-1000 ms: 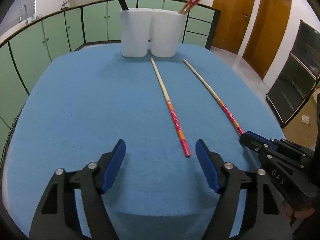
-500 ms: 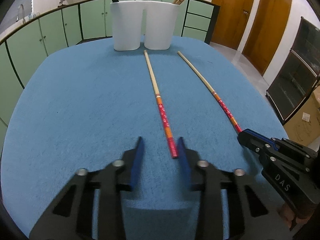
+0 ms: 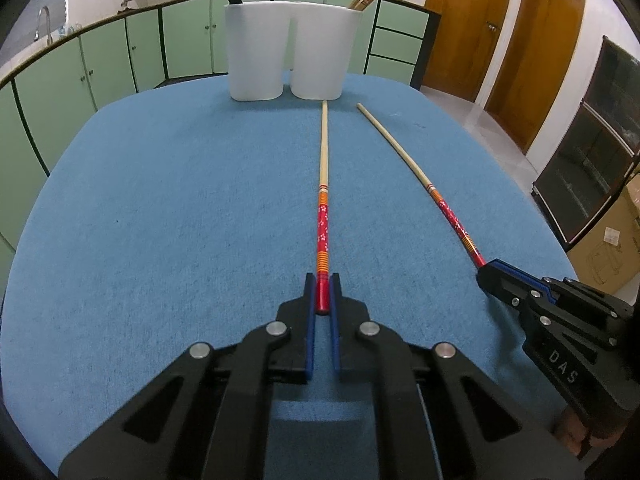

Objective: Organize utensils
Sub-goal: 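Lift both red-patterned chopsticks and lower them into the white holder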

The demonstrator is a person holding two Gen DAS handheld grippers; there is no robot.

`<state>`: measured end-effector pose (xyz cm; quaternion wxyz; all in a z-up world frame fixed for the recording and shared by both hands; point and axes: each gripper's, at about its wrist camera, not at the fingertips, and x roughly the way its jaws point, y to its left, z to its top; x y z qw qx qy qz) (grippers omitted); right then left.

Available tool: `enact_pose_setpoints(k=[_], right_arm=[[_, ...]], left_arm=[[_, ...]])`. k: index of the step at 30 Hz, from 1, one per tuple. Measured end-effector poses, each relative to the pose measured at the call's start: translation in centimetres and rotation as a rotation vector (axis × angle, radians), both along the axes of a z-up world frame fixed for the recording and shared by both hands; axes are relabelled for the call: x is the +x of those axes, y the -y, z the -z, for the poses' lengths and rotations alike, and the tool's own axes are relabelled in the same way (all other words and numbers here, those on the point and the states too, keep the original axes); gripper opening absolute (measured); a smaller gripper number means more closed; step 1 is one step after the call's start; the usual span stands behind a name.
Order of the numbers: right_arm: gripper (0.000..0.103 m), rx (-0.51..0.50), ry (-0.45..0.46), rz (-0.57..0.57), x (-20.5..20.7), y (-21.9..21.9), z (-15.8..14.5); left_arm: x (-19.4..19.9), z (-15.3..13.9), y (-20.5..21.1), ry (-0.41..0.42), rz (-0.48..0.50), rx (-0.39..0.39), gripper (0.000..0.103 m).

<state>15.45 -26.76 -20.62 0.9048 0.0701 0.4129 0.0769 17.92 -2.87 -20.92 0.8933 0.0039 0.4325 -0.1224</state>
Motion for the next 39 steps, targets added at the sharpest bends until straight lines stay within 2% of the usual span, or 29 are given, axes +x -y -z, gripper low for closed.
enact_pose_setpoints(k=[4,8,12,15,22,30,39], right_arm=[[0.005,0.002,0.004,0.002,-0.1,0.2,-0.3],[0.005,-0.028,0.041,-0.012,-0.6,0.3,-1.9],[0.005,-0.036,0.12,-0.022,-1.2,0.8,-5.3],[0.005,-0.038,0.186,-0.02,-1.5,1.3,-8.1],[0.005,-0.014,0.302,-0.025,-1.2,2.4,-13.3],[0.005,0.038,0.352,-0.05,0.4,3.1,-17.1],[0.005,0.034,0.392,-0.107,2.5,2.4,-20.6]], left_arm=[[-0.2,-0.5,-0.3,0.005,0.001,0.006,0.005],[-0.6,-2.4,-0.9,0.05,0.011,0.038,0.005],[-1.1,-6.3,-2.0,0.128,0.009,0.026,0.005],[-1.4,-9.3,-2.3,0.196,0.012,0.047,0.005],[-1.7,-14.9,-2.8,0.313,0.023,0.008,0.005],[-0.9,-18.2,-2.4,0.377,0.03,-0.011,0.005],[0.2,-20.3,-2.2,0.423,0.042,-0.024,0.005]])
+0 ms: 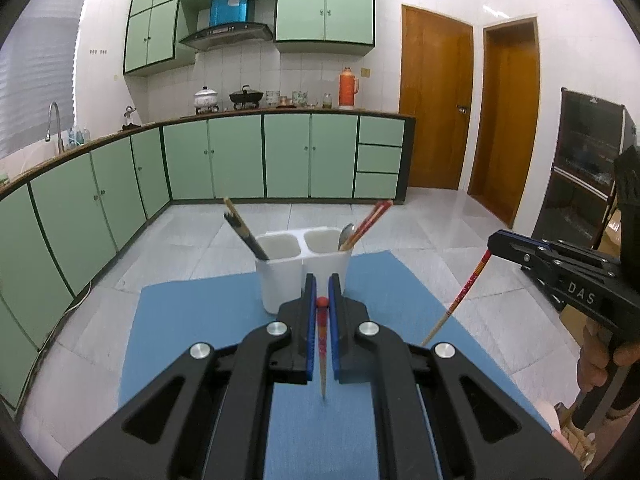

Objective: Organize utensils
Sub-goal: 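Lift both red-patterned chopsticks and lower them into the white holder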

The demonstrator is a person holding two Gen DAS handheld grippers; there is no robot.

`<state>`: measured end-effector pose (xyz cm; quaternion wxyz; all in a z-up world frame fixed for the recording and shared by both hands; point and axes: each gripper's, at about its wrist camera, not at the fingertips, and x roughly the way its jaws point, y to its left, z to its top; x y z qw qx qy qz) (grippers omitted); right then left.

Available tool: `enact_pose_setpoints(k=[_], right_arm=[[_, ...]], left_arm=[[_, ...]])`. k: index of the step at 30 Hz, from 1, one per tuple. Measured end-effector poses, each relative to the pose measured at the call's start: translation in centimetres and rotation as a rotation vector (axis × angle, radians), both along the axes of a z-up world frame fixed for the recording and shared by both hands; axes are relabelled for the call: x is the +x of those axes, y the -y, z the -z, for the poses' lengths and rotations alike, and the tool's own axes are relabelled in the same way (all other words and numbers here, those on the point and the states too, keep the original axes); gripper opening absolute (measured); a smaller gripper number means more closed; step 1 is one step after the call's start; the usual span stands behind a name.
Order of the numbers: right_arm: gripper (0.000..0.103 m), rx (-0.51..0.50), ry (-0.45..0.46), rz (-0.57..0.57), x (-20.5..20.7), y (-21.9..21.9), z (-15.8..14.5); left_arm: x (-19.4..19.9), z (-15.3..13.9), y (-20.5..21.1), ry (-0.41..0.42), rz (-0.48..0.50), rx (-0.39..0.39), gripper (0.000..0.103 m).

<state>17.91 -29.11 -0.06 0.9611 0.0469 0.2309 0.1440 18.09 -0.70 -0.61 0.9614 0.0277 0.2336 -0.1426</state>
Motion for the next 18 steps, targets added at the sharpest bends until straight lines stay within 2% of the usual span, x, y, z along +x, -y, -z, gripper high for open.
enact_pose_setpoints(k=[9,18], right_arm=[[0.005,-0.006,0.093,-0.04,1.4,-1.6,-4.2],[0.005,0.064,0.202,-0.025,4.5,-2.3,-8.8]], left_arm=[[1.4,-3.3,0.1,0.092,-0.017,-0.024,0.005],[4.6,-7.6,0.0,0.212,-0.064,-0.085,0.005]])
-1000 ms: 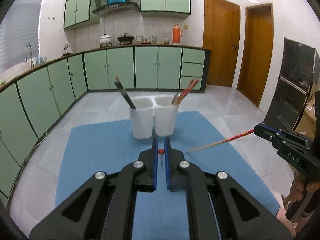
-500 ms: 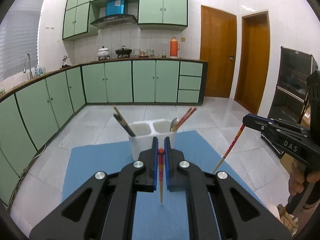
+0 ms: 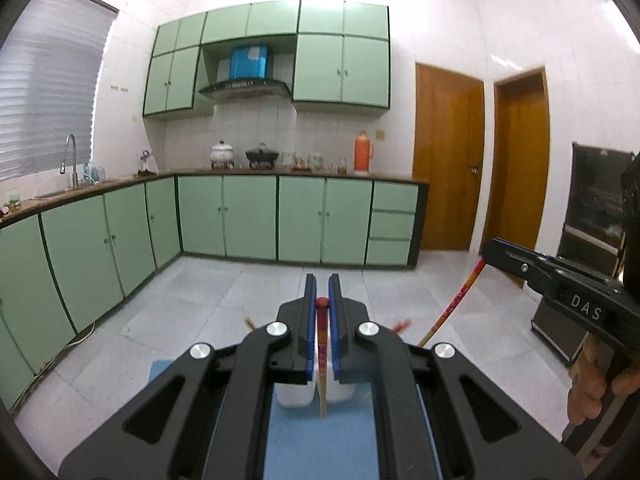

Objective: Organize utensils
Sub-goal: 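Lift both red-patterned chopsticks and lower them into the white holder, then open both tools and pull them back from the holder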

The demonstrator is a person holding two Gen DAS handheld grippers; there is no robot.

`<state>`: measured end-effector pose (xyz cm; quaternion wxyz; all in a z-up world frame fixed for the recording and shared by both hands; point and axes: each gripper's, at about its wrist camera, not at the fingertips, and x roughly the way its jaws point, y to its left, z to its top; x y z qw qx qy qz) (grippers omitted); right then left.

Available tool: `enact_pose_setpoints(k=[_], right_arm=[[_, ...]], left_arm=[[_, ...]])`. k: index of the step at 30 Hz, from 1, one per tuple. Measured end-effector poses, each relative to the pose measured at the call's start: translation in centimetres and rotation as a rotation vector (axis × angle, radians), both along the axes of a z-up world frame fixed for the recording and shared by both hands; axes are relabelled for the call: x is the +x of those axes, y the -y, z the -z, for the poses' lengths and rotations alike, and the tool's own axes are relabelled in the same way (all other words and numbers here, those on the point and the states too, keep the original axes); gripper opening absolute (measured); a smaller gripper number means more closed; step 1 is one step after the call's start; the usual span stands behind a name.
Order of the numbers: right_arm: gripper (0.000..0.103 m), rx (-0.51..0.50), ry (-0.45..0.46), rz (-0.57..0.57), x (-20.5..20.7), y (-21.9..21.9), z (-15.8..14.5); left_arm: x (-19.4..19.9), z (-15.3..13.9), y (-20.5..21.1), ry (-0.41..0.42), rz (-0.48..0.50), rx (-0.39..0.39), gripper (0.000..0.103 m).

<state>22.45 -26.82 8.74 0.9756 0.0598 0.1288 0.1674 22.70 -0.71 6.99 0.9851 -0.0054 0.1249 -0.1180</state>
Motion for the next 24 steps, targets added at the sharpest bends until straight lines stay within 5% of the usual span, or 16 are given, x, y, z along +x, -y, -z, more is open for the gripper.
enact_pose_setpoints(k=[12,24], right_arm=[[0.005,-0.035,0.053,0.04,6.3,-1.3,-2.4],[0.005,-0.043,-0.074,0.02,13.2,-1.1,3.3]], left_arm=[[5.8,-3.2,2.6,0.145,-0.049,-0.006,0.005],[13.8,4.3,2.7,-0.041,-0.061,0.018,0.005]])
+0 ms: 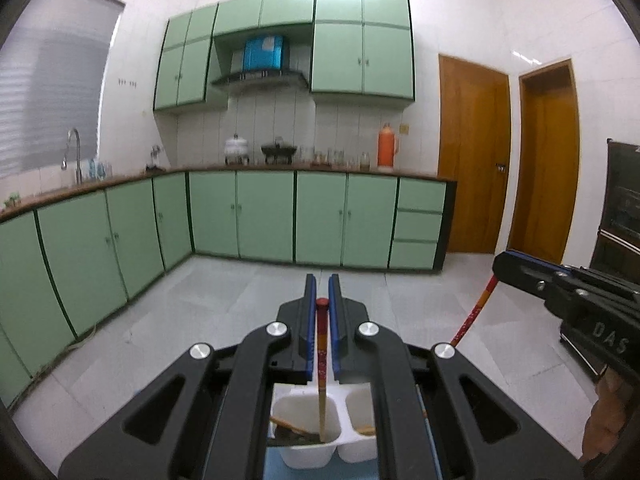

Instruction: Organize utensils

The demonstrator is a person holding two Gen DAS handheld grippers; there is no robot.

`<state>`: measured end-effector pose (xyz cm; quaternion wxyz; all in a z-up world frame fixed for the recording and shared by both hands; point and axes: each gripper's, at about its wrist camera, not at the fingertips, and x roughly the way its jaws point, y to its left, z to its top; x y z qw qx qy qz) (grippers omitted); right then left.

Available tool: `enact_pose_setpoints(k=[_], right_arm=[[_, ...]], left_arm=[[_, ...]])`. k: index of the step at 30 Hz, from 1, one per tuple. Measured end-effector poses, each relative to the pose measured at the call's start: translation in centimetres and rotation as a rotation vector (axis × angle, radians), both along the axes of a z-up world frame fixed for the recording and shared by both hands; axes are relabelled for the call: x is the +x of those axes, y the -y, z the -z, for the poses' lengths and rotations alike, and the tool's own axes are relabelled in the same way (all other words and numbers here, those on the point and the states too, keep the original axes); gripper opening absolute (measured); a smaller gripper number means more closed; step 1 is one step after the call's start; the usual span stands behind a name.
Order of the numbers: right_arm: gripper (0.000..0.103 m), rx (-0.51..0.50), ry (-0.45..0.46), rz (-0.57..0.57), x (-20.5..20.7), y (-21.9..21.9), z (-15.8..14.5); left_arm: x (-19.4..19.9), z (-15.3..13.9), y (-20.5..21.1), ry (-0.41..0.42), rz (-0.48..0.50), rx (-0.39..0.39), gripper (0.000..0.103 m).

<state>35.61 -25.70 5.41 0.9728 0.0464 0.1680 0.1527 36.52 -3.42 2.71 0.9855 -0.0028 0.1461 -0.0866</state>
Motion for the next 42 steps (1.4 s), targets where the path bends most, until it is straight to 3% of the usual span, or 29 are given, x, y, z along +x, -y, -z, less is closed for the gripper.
enact_pose_setpoints(k=[5,7,9,12,16,20,27,33,42], right_arm=[[0.006,0.027,-0.079,-0.033,1.1,0.7,2.1],[0.008,0.037,-0.085,-0.035,1.0,1.0,2.6],[0.018,0.056,-0.091,-0.035,0.6,1.5,2.8],[0.036,0.067,-0.08,-0.018,-0.4,2.3,2.6],[0.038,0.083,-0.053,0.012,-2.6,3.8,2.2],[0.048,0.093,-0.028,0.049,-5.9,5.2,2.3],[0.079,0.08,-0.021,0.123,-13.0,6.4,4.0],[0.093,0.081,-0.042,0.139,-17.7,6.7,4.9],[0.097,0.04,-0.045,0.099,-21.4,5.0,3.5]], left_arm=[[0.9,2.0,-1.5,-0.072,0.0,-0.002,0.006],[0.6,2.2,-2.1,-0.076,0.001,-0.008,0.012],[-0.3,2.3,-2.9,-0.069,-0.007,-0.017,0.033],[-1.3,1.7,-3.9,-0.054,-0.007,-0.047,0.037],[-3.9,0.8,-5.0,-0.015,-0.018,-0.065,0.045],[-7.3,0.4,-6.2,0.012,-0.038,-0.085,0.062],[-13.7,1.2,-7.8,0.004,-0.059,-0.102,0.088],[-17.8,1.7,-7.9,-0.024,-0.058,-0.058,0.094],[-22.4,0.7,-6.9,-0.026,-0.054,-0.006,0.097]])
